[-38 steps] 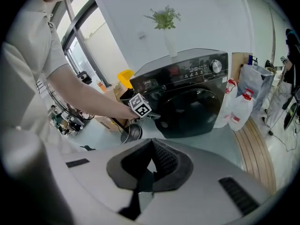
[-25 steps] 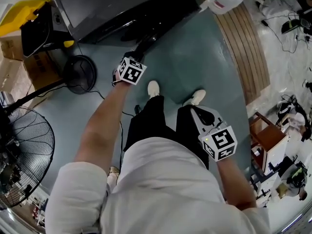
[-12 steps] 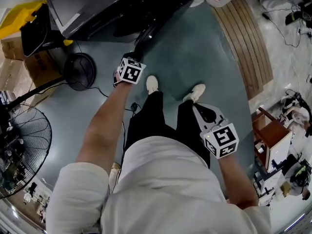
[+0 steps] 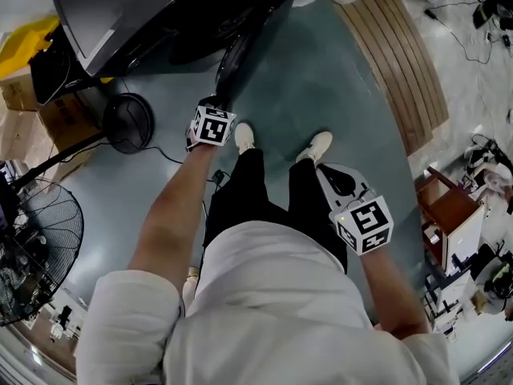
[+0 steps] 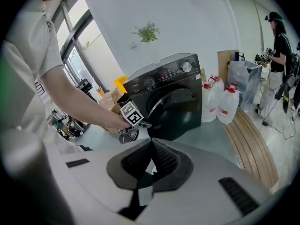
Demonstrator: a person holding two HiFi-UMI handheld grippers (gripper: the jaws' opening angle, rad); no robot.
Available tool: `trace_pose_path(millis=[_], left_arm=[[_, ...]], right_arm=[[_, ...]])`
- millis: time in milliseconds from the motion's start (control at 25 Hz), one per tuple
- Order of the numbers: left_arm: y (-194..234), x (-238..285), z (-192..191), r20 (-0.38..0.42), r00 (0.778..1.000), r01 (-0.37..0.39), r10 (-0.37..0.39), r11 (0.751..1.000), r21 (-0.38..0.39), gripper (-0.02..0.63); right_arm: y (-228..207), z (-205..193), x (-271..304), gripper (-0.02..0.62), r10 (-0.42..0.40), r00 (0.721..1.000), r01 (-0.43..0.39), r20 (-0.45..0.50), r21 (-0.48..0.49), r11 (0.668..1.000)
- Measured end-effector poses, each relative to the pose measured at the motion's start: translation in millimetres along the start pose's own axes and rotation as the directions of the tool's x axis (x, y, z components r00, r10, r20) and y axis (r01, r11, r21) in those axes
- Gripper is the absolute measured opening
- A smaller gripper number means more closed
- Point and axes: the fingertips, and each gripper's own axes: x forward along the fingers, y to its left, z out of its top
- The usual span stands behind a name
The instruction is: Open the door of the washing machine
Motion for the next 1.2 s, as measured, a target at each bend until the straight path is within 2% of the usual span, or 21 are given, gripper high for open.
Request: trace_pose_path(millis=[280, 640, 1200], left_arm=[[-37.2, 7.9, 1.5, -0.024, 1.0, 0.005, -0.006, 0.999, -0.036, 0.081], [-88.8, 18.5, 6.7, -0.032, 0.999, 0.007, -0.011, 0.992, -0.129, 0.086], [-165.0, 39.7, 30.5, -0.034, 0.999, -0.024, 0.014, 0.952, -0.306, 0.091]], right_arm=[[-26.2, -9.2, -12.8, 0.009, -0.002, 1.0, 0.002, 0.014, 0.019, 1.0], [-56.5, -19.3, -39.9, 0.009, -0.02, 0.999, 0.019, 0.03, 0.03, 0.999], [-97.8, -48.2, -76.6, 0.009, -0.032, 0.999, 0.031, 0.019, 0.044, 0.999]])
